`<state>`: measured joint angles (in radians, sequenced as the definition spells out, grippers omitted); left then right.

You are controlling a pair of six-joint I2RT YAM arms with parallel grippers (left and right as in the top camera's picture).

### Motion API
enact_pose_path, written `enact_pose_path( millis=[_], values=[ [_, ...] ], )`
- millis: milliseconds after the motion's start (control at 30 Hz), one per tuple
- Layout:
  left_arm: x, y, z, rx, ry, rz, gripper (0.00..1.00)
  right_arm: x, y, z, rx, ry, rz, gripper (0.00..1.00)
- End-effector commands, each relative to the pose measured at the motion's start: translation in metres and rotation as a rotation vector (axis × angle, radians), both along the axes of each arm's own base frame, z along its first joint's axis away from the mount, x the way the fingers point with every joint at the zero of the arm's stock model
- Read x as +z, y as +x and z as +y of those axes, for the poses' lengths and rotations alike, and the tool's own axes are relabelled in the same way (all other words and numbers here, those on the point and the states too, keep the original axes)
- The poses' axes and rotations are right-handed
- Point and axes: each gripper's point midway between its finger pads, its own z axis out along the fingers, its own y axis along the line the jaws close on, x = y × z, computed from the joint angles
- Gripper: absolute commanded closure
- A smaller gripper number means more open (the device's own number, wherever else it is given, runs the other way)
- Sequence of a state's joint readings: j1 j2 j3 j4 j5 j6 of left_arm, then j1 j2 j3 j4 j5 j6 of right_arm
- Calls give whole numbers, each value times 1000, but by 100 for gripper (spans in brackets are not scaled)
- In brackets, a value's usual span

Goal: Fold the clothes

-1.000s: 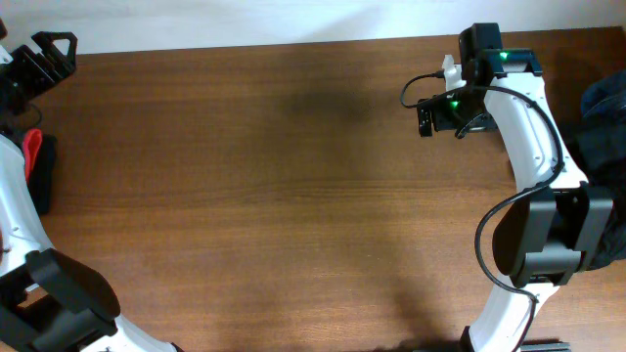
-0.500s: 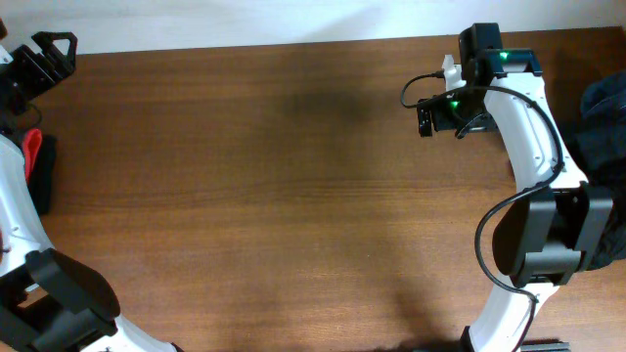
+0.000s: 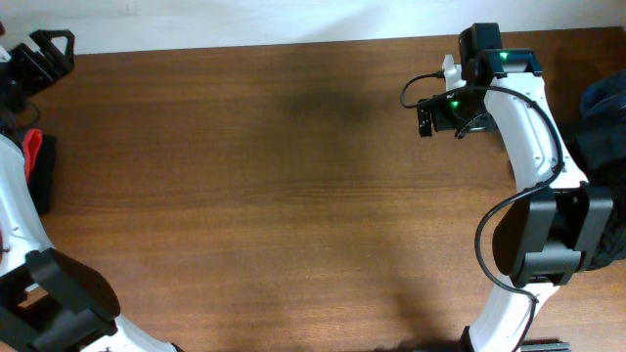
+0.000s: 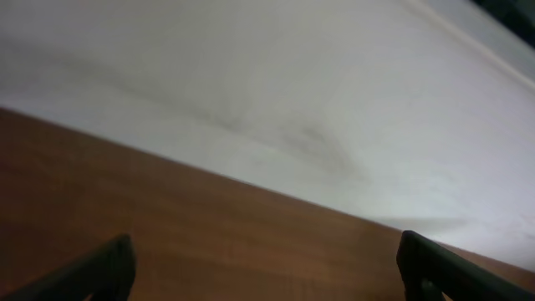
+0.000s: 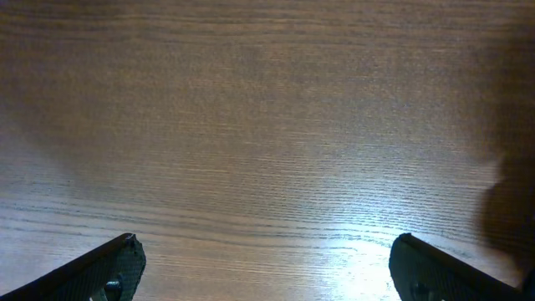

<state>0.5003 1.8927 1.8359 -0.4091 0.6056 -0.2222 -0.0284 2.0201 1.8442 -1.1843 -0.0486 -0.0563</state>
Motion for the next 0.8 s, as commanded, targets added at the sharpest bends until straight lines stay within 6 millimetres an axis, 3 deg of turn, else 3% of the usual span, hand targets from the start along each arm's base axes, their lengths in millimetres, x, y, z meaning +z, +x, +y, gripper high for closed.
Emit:
enact_pose_path(
  millis=[0,100,167,300,367,400,433,500,767],
  values=[
    [-2,0,1,0,-4,2,0,7,-1,-1,-1,-12,-15,1],
    [-16,-6,-2,3,-36,67,0,7,-1,-1,0,-12,-15,2],
    [-30,-12,6,38,16,126,0,7,-1,-1,0,-12,-15,2],
    [-74,-38,65,350,177,355,2,7,-1,-1,-1,-12,-15,1],
    [-87,-56,92,483,251,445,32,7,-1,-1,0,-12,-15,1],
    [-91,-66,103,538,282,484,57,7,-1,-1,0,-12,-15,2],
    [-95,-74,113,582,304,518,74,7,-1,-1,-1,-13,-15,1],
    [-102,-84,125,625,321,558,100,7,-1,-1,0,-13,-15,2],
    [-166,-91,143,519,349,707,100,7,-1,-1,0,-12,-15,1]
  ],
)
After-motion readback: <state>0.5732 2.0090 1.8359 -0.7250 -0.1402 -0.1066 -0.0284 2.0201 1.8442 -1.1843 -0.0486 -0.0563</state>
